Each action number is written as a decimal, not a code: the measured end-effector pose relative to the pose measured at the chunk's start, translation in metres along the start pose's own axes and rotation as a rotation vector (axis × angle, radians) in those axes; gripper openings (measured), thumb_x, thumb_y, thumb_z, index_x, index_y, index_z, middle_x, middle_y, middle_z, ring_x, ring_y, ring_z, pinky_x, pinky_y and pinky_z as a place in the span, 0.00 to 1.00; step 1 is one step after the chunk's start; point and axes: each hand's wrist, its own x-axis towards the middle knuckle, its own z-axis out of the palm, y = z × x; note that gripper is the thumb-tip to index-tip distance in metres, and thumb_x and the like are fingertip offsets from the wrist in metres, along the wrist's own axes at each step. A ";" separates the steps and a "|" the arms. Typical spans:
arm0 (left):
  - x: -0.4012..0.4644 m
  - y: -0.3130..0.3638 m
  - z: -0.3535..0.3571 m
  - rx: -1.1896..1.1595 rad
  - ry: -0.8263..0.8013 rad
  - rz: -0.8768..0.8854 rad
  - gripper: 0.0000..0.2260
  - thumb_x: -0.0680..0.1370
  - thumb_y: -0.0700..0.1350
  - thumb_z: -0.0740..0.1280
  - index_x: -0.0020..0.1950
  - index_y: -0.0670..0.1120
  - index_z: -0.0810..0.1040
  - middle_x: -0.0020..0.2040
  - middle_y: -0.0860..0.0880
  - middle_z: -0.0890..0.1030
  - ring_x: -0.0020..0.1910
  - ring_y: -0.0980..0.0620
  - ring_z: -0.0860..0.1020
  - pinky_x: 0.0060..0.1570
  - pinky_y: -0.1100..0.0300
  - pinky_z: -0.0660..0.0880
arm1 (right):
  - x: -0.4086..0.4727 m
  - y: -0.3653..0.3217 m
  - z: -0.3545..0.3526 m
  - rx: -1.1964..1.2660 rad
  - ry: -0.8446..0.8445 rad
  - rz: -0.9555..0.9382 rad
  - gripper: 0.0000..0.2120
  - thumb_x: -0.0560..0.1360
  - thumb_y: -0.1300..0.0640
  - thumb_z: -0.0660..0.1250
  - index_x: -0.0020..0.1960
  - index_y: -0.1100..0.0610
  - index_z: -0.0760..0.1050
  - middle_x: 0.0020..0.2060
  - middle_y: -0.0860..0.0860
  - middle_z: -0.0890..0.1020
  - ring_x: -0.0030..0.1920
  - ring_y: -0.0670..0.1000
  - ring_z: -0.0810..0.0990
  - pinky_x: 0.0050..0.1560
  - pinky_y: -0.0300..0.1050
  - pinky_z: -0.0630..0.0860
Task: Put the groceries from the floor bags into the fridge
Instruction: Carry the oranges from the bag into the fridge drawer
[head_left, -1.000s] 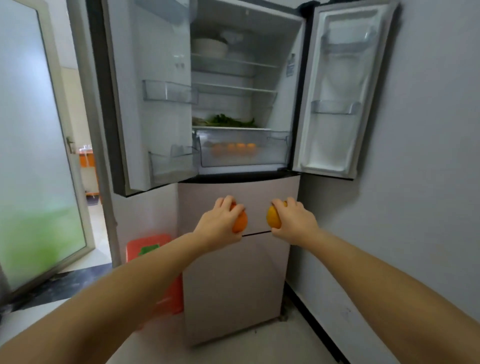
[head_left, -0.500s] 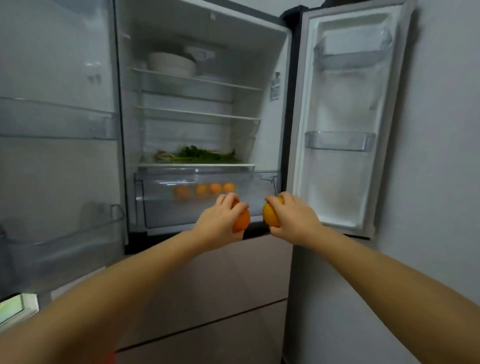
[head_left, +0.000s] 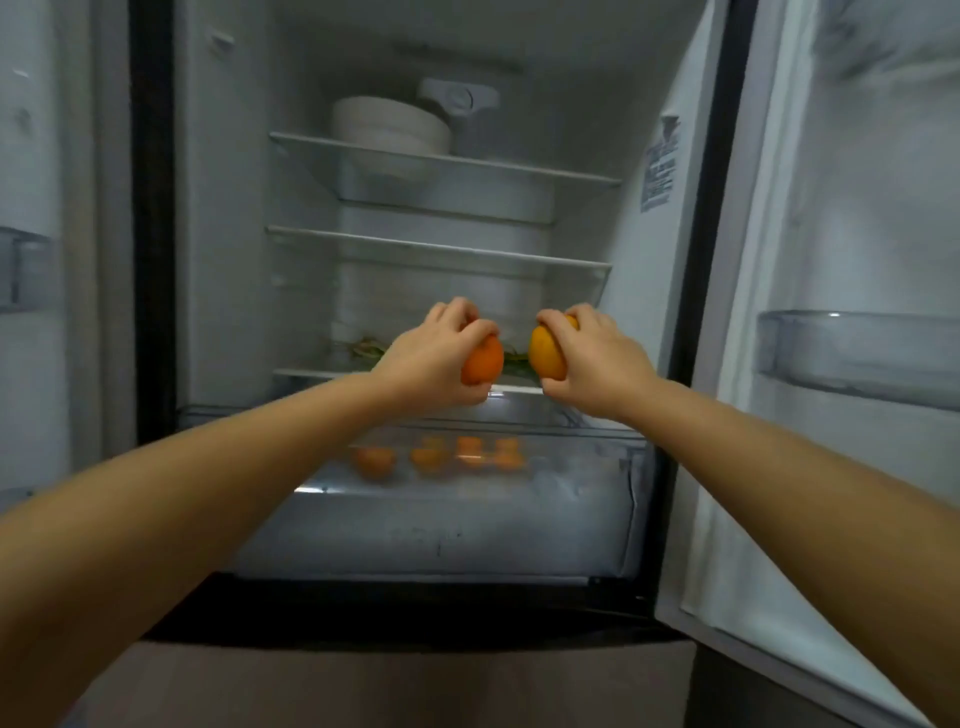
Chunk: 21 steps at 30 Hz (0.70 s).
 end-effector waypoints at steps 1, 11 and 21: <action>0.011 -0.007 0.006 0.024 -0.027 0.020 0.27 0.71 0.54 0.70 0.67 0.49 0.69 0.62 0.45 0.67 0.62 0.45 0.67 0.50 0.50 0.75 | 0.014 0.004 0.008 0.012 -0.011 0.020 0.35 0.70 0.47 0.69 0.72 0.49 0.57 0.66 0.57 0.66 0.63 0.61 0.68 0.53 0.53 0.72; 0.088 -0.043 0.110 0.064 -0.734 0.201 0.25 0.72 0.57 0.69 0.63 0.46 0.71 0.59 0.43 0.67 0.55 0.43 0.73 0.56 0.52 0.73 | 0.110 0.028 0.099 0.157 -0.966 0.180 0.22 0.72 0.54 0.72 0.61 0.52 0.66 0.58 0.52 0.69 0.58 0.56 0.75 0.50 0.50 0.80; 0.084 -0.059 0.214 -0.161 -0.951 0.399 0.27 0.75 0.55 0.68 0.69 0.45 0.64 0.63 0.39 0.64 0.59 0.38 0.71 0.59 0.53 0.69 | 0.129 0.049 0.203 0.087 -1.322 0.319 0.28 0.73 0.56 0.71 0.69 0.54 0.62 0.67 0.56 0.69 0.61 0.58 0.74 0.51 0.48 0.77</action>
